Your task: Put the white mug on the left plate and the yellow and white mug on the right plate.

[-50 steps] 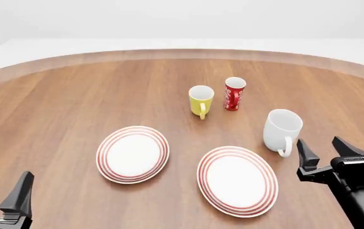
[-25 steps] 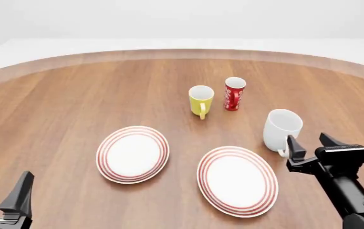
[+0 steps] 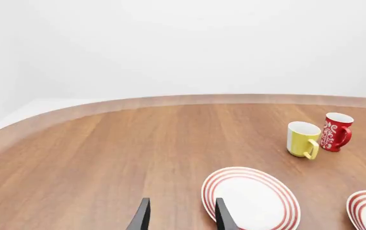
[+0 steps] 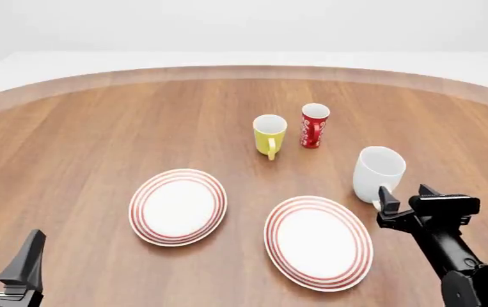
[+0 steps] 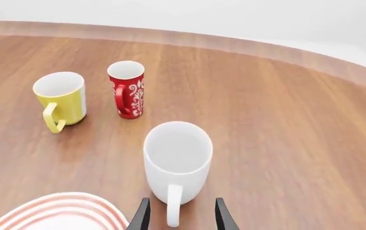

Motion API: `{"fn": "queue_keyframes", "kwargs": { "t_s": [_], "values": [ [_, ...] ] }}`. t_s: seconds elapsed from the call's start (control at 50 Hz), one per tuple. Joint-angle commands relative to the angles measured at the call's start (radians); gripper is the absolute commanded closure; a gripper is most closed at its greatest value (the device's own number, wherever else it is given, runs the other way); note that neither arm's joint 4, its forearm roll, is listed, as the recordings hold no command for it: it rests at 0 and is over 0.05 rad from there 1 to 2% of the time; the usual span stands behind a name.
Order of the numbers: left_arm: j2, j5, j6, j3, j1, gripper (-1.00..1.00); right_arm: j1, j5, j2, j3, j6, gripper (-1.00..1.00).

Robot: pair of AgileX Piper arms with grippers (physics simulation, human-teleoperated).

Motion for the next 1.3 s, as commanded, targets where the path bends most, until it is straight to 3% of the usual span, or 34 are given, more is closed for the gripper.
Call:
{"fn": "queue_keyframes", "kwargs": {
  "t_s": [0.02,0.74,0.76,1.02,1.3],
  "values": [
    [0.000,0.000,0.000,0.000,0.000,-1.00,-0.003,-0.030,0.070,-0.016,0.003,-1.00],
    [0.000,0.000,0.000,0.000,0.000,-1.00,0.008,-0.054,0.226,-0.073,0.011,-1.00],
    [0.000,0.000,0.000,0.000,0.000,-1.00,0.013,-0.054,0.232,-0.076,0.010,1.00],
    [0.000,0.000,0.000,0.000,0.000,-1.00,0.012,-0.049,0.186,-0.057,0.006,1.00],
    [0.000,0.000,0.000,0.000,0.000,-1.00,0.026,-0.001,0.010,-0.005,-0.011,1.00]
  ]
}}
